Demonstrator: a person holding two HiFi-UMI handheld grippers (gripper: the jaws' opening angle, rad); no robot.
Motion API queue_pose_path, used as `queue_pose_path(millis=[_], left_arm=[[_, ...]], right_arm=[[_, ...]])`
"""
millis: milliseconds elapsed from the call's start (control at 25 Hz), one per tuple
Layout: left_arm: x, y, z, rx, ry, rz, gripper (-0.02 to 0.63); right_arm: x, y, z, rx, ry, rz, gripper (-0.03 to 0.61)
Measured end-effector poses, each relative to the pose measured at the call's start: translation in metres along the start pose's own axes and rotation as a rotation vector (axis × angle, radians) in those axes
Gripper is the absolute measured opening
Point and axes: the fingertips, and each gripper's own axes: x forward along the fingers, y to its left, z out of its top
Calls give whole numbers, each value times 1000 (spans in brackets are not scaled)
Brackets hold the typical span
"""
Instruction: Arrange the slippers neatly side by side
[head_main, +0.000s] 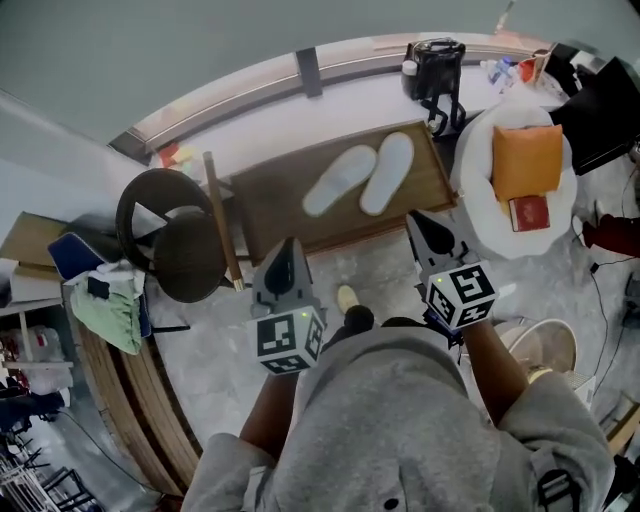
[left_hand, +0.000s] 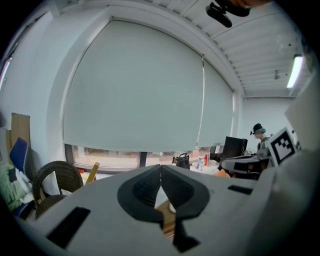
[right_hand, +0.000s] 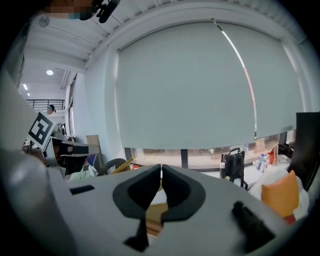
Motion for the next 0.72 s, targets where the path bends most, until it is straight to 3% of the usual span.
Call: queue_pose_path(millis=[320, 720], left_arm=[[38, 4, -7, 33, 39, -46, 15], [92, -4, -17, 78, 112, -50, 15]], right_arm=[[24, -21, 1, -3, 37, -46, 28], [70, -58, 1, 30, 64, -8, 28]])
